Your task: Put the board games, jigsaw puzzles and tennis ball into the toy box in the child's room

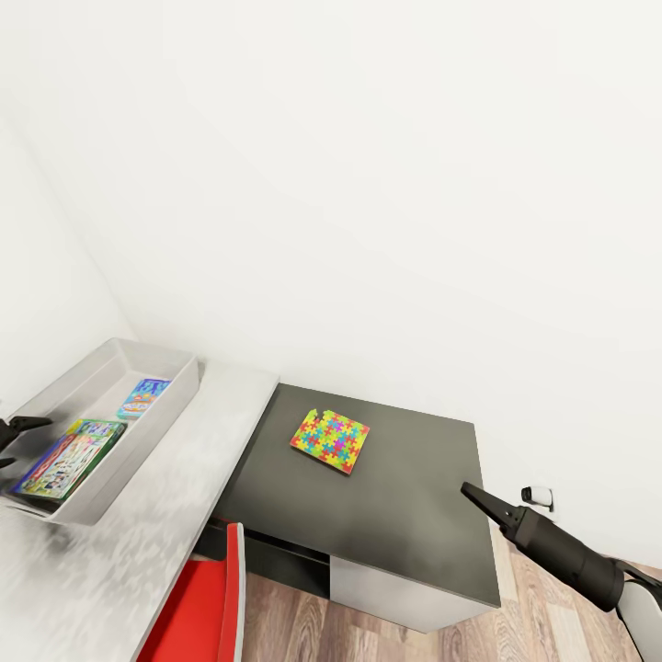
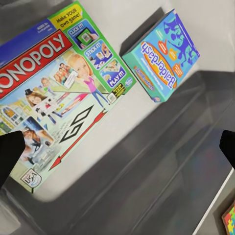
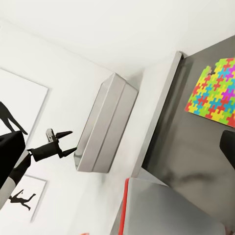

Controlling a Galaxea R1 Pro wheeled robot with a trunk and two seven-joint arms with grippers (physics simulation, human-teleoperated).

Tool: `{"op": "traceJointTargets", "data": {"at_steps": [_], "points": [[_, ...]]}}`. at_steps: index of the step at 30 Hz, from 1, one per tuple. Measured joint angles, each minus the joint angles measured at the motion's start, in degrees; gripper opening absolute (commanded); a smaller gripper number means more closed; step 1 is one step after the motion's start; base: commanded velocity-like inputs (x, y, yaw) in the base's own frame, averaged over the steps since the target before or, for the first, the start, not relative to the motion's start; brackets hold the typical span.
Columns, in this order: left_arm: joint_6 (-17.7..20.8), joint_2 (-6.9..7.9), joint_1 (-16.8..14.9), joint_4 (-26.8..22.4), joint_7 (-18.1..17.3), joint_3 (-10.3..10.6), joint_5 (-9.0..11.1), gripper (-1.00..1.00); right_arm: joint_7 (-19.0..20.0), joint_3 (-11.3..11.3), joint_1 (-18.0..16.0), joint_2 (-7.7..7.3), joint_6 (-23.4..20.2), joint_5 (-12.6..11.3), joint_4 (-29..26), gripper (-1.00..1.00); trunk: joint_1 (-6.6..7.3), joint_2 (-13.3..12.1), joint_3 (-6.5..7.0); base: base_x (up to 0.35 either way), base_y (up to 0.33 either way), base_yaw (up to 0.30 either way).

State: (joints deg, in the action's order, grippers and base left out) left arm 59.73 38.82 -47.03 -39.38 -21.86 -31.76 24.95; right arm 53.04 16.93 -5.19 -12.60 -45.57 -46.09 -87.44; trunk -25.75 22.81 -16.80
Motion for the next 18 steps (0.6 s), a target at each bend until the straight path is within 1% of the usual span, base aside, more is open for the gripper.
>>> {"op": "traceJointTargets", "data": {"at_steps": [6,9,12,13,15,16,18], "points": [[0.00,0.11,0.00,-0.01,-0.33,-0.02,0.04,1.00,0.02,0.00,-0.02,0.03,0.00,0.01,0.00,1.00,0.00,0.00,0.01,0.000,0.000,0.000],[-0.01,0.12,0.00,-0.01,-1.51,0.03,0.18,1.00,0.05,0.00,0.00,0.03,0.00,0.01,0.00,1.00,0.00,0.00,0.11,0.000,0.000,0.000],[-0.03,0.14,0.00,-0.01,-4.88,0.19,0.41,1.00,0.07,0.00,-0.03,0.04,0.00,0.01,0.00,1.00,0.00,0.00,0.31,0.000,0.000,0.000],[-0.02,0.17,0.00,-0.01,-7.19,0.32,0.48,1.00,0.07,0.00,-0.03,0.04,0.00,-0.02,0.00,1.00,0.00,0.00,0.39,0.000,0.000,0.000],[0.00,0.20,0.00,-0.01,-9.36,0.44,0.40,1.00,0.11,0.00,-0.04,0.04,0.00,-0.03,0.00,1.00,0.00,0.00,0.56,0.000,0.000,0.000],[0.01,0.24,0.03,-0.02,-11.31,0.51,0.38,1.00,0.13,0.00,-0.04,0.04,0.00,-0.02,0.00,1.00,0.00,0.00,0.65,0.000,0.000,0.000],[0.03,0.29,0.05,-0.02,-13.10,0.58,0.29,1.00,0.16,0.00,-0.03,0.04,0.00,-0.04,0.00,1.00,0.00,0.00,0.82,0.000,0.000,0.000]]}}
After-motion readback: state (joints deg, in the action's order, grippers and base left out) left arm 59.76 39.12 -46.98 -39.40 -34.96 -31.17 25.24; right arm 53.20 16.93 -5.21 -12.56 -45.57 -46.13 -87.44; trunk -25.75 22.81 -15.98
